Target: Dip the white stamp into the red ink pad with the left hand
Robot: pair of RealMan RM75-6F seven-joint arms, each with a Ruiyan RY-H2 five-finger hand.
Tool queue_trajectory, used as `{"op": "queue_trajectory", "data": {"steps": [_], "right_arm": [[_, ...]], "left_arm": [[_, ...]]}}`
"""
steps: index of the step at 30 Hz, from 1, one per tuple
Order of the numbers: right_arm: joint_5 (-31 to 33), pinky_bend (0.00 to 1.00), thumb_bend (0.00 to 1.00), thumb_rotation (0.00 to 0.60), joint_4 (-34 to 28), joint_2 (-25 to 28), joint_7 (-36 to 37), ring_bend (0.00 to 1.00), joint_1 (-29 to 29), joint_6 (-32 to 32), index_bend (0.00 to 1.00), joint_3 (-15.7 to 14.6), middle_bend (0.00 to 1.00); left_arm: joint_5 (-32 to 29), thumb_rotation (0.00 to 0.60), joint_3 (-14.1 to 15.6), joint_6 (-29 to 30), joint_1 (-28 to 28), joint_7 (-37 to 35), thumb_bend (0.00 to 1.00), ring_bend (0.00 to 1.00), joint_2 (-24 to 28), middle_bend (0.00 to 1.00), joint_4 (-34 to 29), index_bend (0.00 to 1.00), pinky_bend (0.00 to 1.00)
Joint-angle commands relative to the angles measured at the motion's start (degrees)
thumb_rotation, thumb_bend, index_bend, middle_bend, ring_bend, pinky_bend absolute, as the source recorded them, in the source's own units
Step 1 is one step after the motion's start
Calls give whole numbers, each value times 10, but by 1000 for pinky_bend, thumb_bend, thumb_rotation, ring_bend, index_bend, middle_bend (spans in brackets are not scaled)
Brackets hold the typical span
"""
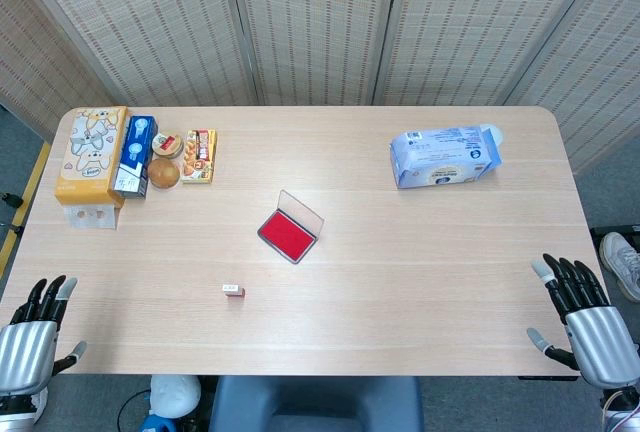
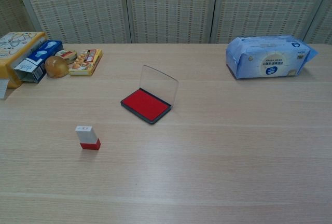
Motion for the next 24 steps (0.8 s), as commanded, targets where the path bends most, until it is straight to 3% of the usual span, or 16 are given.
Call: {"op": "queue_trajectory", "data": {"steps": [1, 18, 24], "right_arm": [[-2, 0, 216, 600, 0, 1, 1, 0, -1, 3, 0, 0, 0], [-3, 0, 216, 600, 4, 1, 7, 0, -3, 9, 0, 2, 0], [3, 0, 216, 600, 0, -2, -3, 0, 3, -7, 0, 3, 0]], "left_arm": [[0, 600, 1, -2, -1, 5, 221, 56, -2, 101, 0, 0, 301], [15, 600, 4, -4, -7, 9, 221, 56, -8, 102, 9, 0, 301], [12, 600, 23, -65, -29, -1, 222, 62, 10, 134, -6, 0, 301]]}}
